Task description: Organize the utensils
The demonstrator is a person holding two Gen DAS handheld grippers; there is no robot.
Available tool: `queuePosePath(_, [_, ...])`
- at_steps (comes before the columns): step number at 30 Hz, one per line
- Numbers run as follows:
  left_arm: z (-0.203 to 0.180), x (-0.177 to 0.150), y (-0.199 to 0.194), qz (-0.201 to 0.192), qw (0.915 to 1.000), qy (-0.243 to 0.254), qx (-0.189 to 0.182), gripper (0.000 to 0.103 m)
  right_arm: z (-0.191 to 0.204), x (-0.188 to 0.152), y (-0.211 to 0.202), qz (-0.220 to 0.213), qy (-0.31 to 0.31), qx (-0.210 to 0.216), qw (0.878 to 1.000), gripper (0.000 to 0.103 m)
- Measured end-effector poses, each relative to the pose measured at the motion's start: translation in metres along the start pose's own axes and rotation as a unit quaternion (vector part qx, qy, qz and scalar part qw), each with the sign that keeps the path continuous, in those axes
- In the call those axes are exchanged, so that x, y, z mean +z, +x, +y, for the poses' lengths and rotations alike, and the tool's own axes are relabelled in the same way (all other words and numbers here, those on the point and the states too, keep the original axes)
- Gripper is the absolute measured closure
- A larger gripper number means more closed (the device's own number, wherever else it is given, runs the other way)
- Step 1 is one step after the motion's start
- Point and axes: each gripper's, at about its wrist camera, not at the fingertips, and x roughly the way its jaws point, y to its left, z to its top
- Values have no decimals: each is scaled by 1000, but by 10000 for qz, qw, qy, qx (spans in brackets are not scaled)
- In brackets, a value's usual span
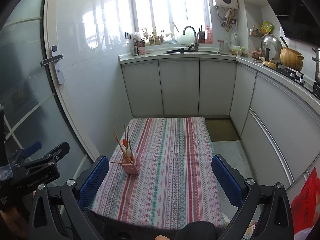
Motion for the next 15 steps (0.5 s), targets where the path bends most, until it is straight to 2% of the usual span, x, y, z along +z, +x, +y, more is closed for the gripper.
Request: queuePosePath(15, [-6, 3, -10, -92, 9999, 124, -33, 0, 4, -8, -7, -57, -26, -83, 9999, 0])
